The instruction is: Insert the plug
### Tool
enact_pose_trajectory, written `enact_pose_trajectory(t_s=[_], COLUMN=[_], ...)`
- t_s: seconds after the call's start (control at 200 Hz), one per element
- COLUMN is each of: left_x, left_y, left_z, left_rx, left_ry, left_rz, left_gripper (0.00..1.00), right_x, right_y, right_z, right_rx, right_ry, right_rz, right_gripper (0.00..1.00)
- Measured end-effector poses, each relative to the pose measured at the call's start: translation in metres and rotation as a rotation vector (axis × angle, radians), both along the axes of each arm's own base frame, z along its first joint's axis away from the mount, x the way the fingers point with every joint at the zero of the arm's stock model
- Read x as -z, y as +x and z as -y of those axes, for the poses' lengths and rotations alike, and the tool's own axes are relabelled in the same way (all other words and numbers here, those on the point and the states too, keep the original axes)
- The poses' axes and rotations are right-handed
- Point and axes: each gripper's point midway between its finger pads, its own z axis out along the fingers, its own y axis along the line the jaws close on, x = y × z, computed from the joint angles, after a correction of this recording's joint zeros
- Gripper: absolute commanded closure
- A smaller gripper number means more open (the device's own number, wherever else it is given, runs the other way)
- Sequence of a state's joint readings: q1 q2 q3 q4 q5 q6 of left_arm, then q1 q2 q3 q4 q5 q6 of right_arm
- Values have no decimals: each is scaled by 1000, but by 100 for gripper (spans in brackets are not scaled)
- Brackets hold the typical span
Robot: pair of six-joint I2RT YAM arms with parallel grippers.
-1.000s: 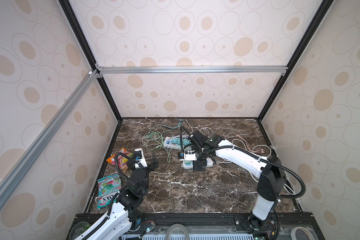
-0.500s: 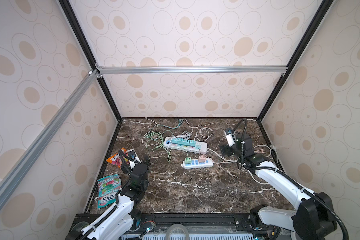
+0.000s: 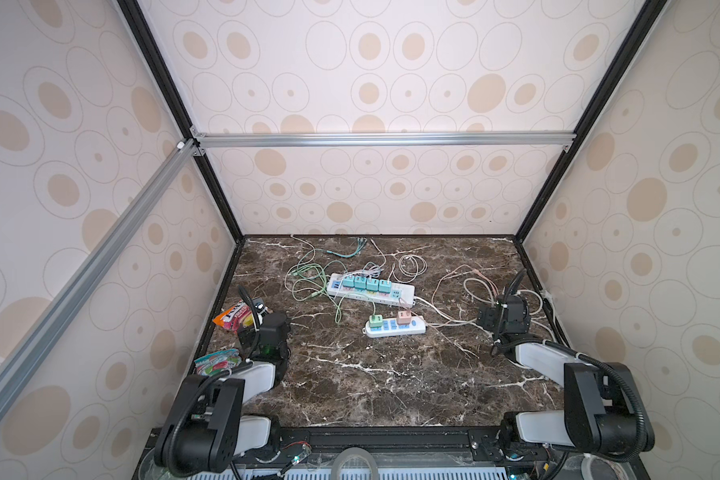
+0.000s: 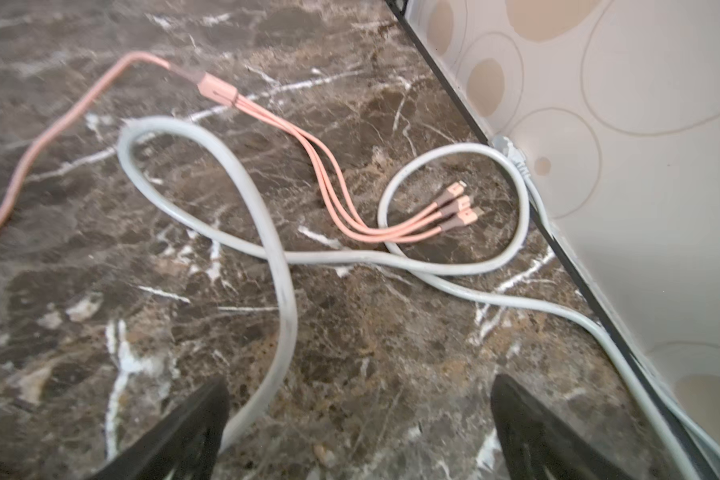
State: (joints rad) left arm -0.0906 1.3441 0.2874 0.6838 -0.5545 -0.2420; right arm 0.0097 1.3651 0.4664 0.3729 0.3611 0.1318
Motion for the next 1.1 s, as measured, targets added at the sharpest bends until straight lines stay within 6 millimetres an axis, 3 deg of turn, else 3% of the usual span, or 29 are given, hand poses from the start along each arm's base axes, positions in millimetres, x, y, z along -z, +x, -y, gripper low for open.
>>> enact_pose_trajectory(t_s=[0.235,0.345,0.445,0.56,0.635,0.845,1.1], left_x=[-9,-22,-27,-5,-3,-32,-33], left_y=[35,44,41,18,9,32,33], left_z=[20,29,34,36,36,36,35], left_rx=[144,207,249,279,282,271,269], left_ry=[7,30,46,56,61,68,68], left_rz=[63,118,187,175,182,273,273], left_gripper=[2,2,2,2,2,2,2], right_x=[-9,9,23,8,1,2,3], right_y=[24,18,16,29,35,35,35], right_z=[-24,-36,-43,-48,-51,-52,-54], right_rx=[-147,-222,-259,-282,-291,-289,-302], right_ry=[41,51,60,46,41,21,19], right_rz=[145,160,117,160,174,165,156], right_gripper=[1,2,2,2,2,2,2])
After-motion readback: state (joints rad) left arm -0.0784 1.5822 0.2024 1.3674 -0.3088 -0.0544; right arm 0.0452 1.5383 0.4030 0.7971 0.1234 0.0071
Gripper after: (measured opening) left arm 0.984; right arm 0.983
